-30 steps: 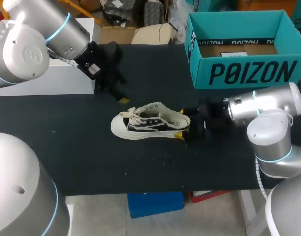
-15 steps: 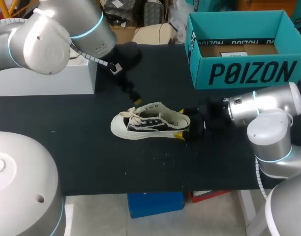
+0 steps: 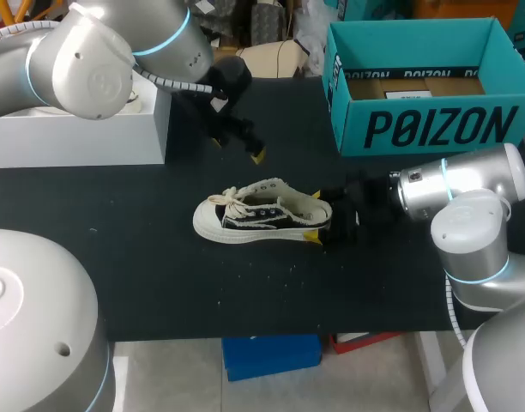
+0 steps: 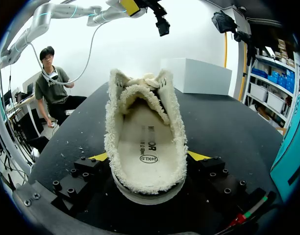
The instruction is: Take the shoe out of the shoebox, open the shoe tongue, remove and reinsert the insole, then place the shoe into the shoebox
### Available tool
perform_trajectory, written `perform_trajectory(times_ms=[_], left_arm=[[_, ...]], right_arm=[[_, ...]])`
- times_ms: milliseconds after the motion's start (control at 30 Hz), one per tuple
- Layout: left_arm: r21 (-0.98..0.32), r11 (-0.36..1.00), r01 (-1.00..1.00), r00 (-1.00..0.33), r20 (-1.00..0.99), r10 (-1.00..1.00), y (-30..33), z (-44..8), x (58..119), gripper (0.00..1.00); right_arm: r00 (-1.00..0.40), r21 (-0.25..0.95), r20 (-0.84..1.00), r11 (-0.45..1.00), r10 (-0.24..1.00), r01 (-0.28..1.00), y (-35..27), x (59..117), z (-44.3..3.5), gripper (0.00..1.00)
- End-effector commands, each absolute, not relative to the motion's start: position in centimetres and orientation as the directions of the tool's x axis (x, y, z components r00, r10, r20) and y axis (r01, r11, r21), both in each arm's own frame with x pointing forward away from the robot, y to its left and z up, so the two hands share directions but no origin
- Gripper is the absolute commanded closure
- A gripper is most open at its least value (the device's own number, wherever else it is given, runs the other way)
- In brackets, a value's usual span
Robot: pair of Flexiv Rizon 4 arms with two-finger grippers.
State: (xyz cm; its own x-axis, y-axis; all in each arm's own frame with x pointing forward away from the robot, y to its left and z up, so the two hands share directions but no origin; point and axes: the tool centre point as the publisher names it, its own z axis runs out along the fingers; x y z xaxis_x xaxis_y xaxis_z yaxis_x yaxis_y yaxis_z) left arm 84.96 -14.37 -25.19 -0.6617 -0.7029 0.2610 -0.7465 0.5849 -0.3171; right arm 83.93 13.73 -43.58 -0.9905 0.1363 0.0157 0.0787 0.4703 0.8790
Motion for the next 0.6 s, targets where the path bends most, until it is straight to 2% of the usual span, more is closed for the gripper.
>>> perform_trajectory(times_ms=[33, 233, 333, 467, 600], left_arm=[[-0.286, 0.337, -0.897, -0.426, 0.354, -0.833, -14.2, -25.7, 84.7, 0.0], [-0.286, 0.337, -0.897, -0.426, 0.354, -0.833, -14.2, -25.7, 84.7, 0.0], [-0.178, 0.208, -0.962, -0.25, 0.267, -0.931, -15.4, -25.8, 84.9, 0.0], [-0.152, 0.231, -0.961, -0.254, 0.153, -0.955, -16.7, -25.7, 84.4, 0.0], [-0.115, 0.208, -0.971, -0.225, 0.16, -0.961, -16.4, -26.6, 84.3, 0.0]], right_arm=[[-0.99, 0.878, 0.017, 0.472, 0.137, 0.08, 13.9, 84.1, -43.7, 1.0], [-0.99, 0.878, 0.017, 0.472, 0.137, 0.08, 13.9, 84.1, -43.7, 1.0], [-0.99, 0.878, 0.017, 0.472, 0.137, 0.08, 13.9, 84.1, -43.7, 1.0], [-0.99, 0.878, 0.017, 0.472, 0.137, 0.08, 13.9, 84.1, -43.7, 1.0], [-0.99, 0.878, 0.017, 0.472, 0.137, 0.08, 13.9, 84.1, -43.7, 1.0]])
